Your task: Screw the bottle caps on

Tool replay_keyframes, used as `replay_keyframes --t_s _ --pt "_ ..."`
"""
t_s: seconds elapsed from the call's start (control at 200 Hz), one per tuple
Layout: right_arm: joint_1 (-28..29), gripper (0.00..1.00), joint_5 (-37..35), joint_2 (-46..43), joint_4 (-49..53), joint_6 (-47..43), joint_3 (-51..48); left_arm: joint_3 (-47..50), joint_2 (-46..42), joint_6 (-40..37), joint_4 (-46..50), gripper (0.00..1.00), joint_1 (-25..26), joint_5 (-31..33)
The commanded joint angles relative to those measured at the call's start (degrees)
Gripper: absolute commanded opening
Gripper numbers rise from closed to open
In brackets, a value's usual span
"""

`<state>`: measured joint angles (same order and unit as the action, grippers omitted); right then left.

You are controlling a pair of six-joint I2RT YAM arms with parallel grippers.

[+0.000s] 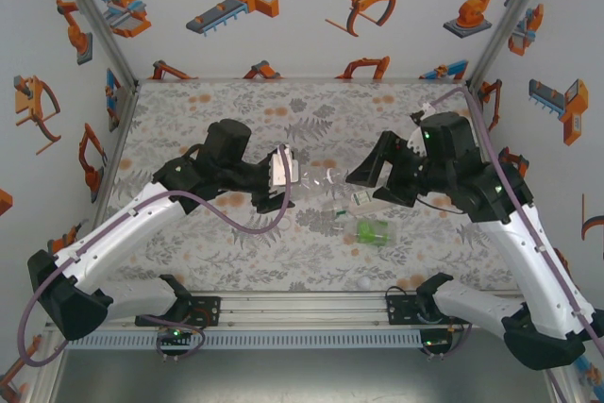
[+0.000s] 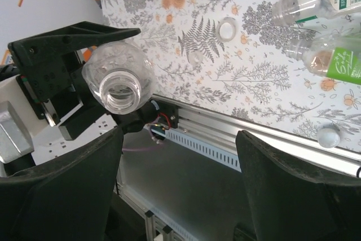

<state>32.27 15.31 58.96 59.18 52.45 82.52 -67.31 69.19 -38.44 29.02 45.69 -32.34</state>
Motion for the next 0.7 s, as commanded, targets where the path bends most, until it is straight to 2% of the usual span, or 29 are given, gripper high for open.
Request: replay_keyframes --t_s 0.0,0.18,0.3,0.421,0.531,0.696 --pt "-0.3 0.72 -0.8 0.6 1.5 -2.7 1.7 0.5 -1.5 1.3 -1.6 0.00 -0.2 -1.0" --pt "-0.3 0.71 -2.0 0.9 3.2 -5.5 2.1 0.8 -1.6 1.6 -1.7 0.00 -0.4 -1.1" --pt "-0.3 0.67 -5.5 1.5 9.6 -7.9 2.0 1.2 -1.9 2.5 -2.5 0.00 -0.8 -1.3" --pt "0.9 0.55 -9.0 1.1 15.7 -7.8 -1.1 2.0 -2.4 4.3 -4.2 0.00 -1.6 -2.0" --pt "6.1 0.49 -12.0 -1.5 17.3 -4.6 -9.1 3.1 -3.1 6.2 -6.2 0.00 -2.9 -2.8" --pt "16.2 0.40 -16.2 -4.8 14.0 3.0 -22.6 4.2 -4.0 7.7 -7.6 0.00 -4.3 -3.5"
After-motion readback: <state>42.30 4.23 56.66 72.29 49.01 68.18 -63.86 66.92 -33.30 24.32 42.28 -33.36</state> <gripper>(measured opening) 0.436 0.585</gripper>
